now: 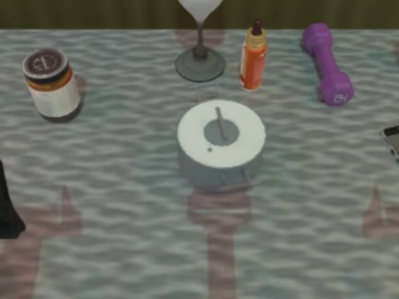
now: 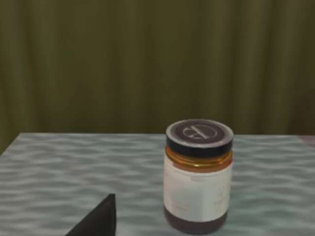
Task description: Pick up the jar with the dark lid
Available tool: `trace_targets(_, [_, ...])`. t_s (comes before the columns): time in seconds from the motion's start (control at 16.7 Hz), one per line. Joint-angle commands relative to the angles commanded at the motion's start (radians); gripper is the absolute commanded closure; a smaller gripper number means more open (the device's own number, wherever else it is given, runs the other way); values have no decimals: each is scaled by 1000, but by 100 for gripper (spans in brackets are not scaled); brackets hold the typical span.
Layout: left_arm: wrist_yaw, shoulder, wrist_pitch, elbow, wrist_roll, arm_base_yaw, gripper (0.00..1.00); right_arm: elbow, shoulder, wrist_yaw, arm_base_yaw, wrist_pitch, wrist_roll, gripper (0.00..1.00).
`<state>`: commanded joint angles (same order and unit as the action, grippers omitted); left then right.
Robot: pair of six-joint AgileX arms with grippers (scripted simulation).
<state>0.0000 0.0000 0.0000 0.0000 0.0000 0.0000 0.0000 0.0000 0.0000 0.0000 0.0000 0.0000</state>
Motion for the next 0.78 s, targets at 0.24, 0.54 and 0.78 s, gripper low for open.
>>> trace_targets(0.24, [2,21,-10,20,3,-1,0,0,0,0,0,0,0,0])
trace_targets(0.54, [15,213,-106,205,33,-9,0,0,0,0,0,0,0,0])
trace_targets(0.78, [30,476,-238,466,74,-16,0,0,0,0,0,0,0,0])
